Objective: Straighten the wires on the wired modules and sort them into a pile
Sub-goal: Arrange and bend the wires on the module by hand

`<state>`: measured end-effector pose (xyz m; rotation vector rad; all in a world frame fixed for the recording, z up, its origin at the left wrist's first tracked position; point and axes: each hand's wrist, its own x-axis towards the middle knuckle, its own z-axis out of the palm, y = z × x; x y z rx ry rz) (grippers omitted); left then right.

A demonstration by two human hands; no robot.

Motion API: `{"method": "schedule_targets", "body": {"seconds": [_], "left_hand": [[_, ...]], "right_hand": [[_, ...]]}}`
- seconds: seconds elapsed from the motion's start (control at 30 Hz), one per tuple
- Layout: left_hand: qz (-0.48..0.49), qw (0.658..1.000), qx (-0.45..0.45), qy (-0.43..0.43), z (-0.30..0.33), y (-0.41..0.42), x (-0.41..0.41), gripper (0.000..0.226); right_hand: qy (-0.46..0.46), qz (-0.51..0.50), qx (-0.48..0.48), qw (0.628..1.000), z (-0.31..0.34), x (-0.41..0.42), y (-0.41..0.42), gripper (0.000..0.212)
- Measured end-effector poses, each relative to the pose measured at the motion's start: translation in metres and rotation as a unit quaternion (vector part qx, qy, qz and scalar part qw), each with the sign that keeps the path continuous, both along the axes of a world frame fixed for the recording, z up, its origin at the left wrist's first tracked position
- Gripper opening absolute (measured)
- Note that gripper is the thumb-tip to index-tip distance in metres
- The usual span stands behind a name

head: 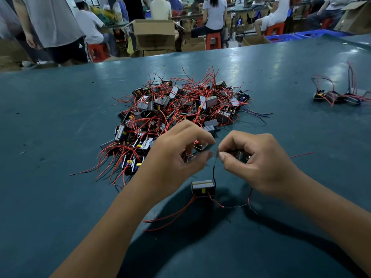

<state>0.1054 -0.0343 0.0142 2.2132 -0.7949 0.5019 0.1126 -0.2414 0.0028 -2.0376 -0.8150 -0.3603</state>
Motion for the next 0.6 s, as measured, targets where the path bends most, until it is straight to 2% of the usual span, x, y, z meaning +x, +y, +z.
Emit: {"method": "schedule_targets", "body": {"seconds": [0.13, 0.33, 0.43, 0.6], "left_hand": [[-0.012, 0.983, 0.097, -0.153, 0.000, 0.003, 0.004, 0.016], [-0.010, 0.973, 0.112, -0.201, 0.000, 0.003, 0.002, 0.017], [-0.020, 0.984, 0.086, -0.152, 0.000, -0.001, 0.000, 0.018], [-0.024, 0.998, 0.022, 0.050, -0.003, -0.009, -0.006, 0.015]], "right_hand": [[0.049, 0.033, 0.009, 0.998, 0.001, 0.000, -0.001, 0.009], [0.062, 0.049, 0.024, 0.997, 0.003, -0.001, 0.000, 0.008], [0.038, 0.046, 0.022, 0.998, 0.003, -0.002, 0.000, 0.011], [-0.024, 0.001, -0.011, 1.000, -0.001, -0.003, 0.001, 0.011]]}}
